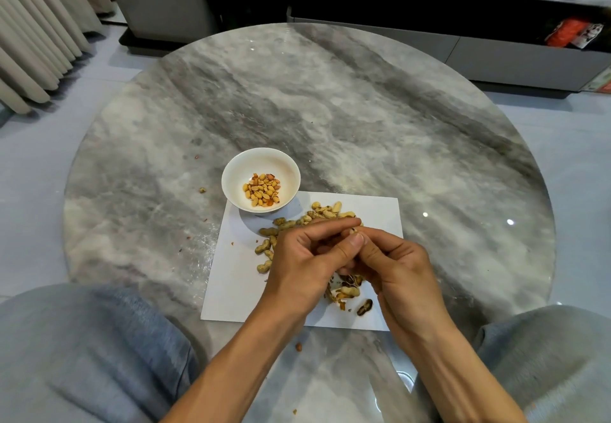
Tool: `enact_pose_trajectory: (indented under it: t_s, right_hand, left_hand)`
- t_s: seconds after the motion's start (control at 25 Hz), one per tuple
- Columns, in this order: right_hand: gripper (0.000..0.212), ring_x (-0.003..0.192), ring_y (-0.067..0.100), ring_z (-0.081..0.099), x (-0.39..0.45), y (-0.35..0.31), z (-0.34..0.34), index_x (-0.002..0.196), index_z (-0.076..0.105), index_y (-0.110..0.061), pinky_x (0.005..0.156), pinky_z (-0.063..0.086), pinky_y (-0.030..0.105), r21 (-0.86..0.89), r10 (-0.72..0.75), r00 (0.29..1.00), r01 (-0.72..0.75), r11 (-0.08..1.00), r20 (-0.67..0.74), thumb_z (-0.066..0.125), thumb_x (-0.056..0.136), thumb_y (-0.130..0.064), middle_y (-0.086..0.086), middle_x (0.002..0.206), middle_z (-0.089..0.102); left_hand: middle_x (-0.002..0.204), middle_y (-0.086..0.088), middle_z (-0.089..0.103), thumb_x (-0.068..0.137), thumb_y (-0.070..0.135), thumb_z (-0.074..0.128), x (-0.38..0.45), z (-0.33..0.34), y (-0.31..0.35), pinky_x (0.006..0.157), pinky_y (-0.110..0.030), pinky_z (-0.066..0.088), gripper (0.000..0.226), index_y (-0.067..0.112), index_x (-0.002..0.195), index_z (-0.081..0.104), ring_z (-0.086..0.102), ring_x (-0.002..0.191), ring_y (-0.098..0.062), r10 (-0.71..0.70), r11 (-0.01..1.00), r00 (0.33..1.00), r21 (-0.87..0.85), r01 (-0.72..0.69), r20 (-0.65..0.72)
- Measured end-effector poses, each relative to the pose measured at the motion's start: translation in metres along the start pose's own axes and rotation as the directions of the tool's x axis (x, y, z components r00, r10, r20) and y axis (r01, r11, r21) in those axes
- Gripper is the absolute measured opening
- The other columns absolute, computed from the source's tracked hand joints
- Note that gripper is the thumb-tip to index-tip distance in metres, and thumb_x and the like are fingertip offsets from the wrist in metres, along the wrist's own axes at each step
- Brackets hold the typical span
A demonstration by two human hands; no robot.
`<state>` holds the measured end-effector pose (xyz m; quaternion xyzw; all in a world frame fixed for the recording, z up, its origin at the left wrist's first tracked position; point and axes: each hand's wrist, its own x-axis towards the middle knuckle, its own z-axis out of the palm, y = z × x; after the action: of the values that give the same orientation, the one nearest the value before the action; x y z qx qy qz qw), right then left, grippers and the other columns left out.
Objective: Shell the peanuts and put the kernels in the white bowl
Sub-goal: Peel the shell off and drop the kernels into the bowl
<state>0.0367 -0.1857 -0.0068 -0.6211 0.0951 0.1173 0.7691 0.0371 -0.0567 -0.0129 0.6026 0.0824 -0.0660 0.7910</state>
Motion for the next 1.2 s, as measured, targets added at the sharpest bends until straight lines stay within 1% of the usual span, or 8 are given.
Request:
enact_pose_trajectory:
  t_s: [0.12,0.28,0.36,0.56,0.68,0.8,0.92,1.2]
  right_hand:
    - [0.027,0.092,0.037,0.069,-0.001,0.003,0.003,0.097,0.078,-0.004,0.084,0.057,0.037,0.080,0.022,0.999,-0.018,0.997,-0.044,0.064,0.080,-0.019,0.028,0.098,0.072]
    - [0.034,0.098,0.020,0.073,-0.001,-0.001,0.006,0.113,0.074,-0.008,0.075,0.056,0.023,0.142,0.082,0.995,-0.075,0.987,-0.049,0.063,0.084,-0.023,0.012,0.108,0.076]
    - [0.034,0.088,0.012,0.071,0.000,-0.003,0.004,0.112,0.075,-0.011,0.074,0.052,0.023,0.086,0.083,0.996,-0.079,0.993,-0.042,0.065,0.083,-0.026,0.009,0.107,0.076]
    - [0.016,0.076,0.019,0.071,0.004,-0.016,-0.010,0.096,0.079,-0.010,0.071,0.057,0.024,-0.181,-0.007,0.998,-0.005,0.983,-0.065,0.073,0.082,-0.014,0.009,0.087,0.078]
    - [0.009,0.069,0.019,0.072,0.005,-0.021,-0.013,0.089,0.079,-0.010,0.066,0.057,0.022,-0.280,-0.020,1.000,0.017,0.960,-0.009,0.075,0.081,-0.007,0.010,0.077,0.077]
    - [0.010,0.064,0.018,0.070,0.006,-0.025,-0.012,0.083,0.079,-0.010,0.063,0.055,0.021,-0.263,-0.033,0.999,0.030,0.964,-0.006,0.076,0.078,-0.003,0.011,0.074,0.076]
    - [0.013,0.065,0.019,0.071,0.003,-0.027,-0.008,0.083,0.079,-0.009,0.063,0.056,0.022,-0.185,-0.067,0.997,0.061,0.981,-0.029,0.076,0.071,-0.009,0.013,0.075,0.076]
    - [0.025,0.071,0.020,0.074,0.000,-0.023,-0.004,0.089,0.078,-0.004,0.066,0.056,0.021,-0.117,-0.080,0.993,0.069,0.991,-0.092,0.075,0.067,-0.014,0.014,0.080,0.077]
  left_hand:
    - [0.104,-0.005,0.076,0.085,0.005,0.072,0.001,0.003,-0.002,0.076,-0.023,0.057,0.024,0.011,0.107,0.077,0.072,0.095,-0.015,0.032,0.999,0.999,-0.007,-0.032,-0.010]
    - [0.109,0.001,0.075,0.088,0.001,0.069,0.003,0.000,0.003,0.087,-0.020,0.054,0.027,0.017,0.109,0.076,0.069,0.105,-0.007,0.126,0.986,0.992,0.106,-0.127,0.015]
    - [0.110,0.001,0.072,0.087,-0.002,0.070,0.004,-0.005,0.005,0.085,-0.020,0.055,0.030,0.017,0.111,0.075,0.070,0.101,-0.008,0.182,0.959,0.983,0.212,-0.186,0.036]
    - [0.100,0.007,0.075,0.083,0.006,0.077,0.003,-0.012,0.011,0.078,-0.021,0.058,0.031,0.019,0.110,0.077,0.071,0.087,-0.005,0.232,0.859,0.968,0.448,-0.250,0.094]
    - [0.090,0.012,0.075,0.081,0.006,0.079,0.001,-0.013,0.015,0.072,-0.020,0.058,0.033,0.025,0.108,0.078,0.069,0.080,-0.002,0.284,0.765,0.944,0.554,-0.328,0.167]
    - [0.087,0.012,0.076,0.078,0.004,0.081,0.001,-0.014,0.017,0.072,-0.022,0.060,0.031,0.023,0.103,0.079,0.072,0.079,-0.002,0.267,0.815,0.954,0.498,-0.298,0.134]
    - [0.087,0.005,0.077,0.075,0.001,0.083,0.003,-0.014,0.017,0.073,-0.026,0.061,0.030,0.018,0.100,0.080,0.074,0.078,-0.007,0.265,0.869,0.959,0.404,-0.284,0.103]
    - [0.089,0.005,0.077,0.075,0.000,0.083,0.001,-0.011,0.015,0.073,-0.025,0.060,0.029,0.016,0.099,0.080,0.074,0.080,-0.009,0.301,0.888,0.952,0.350,-0.300,0.053]
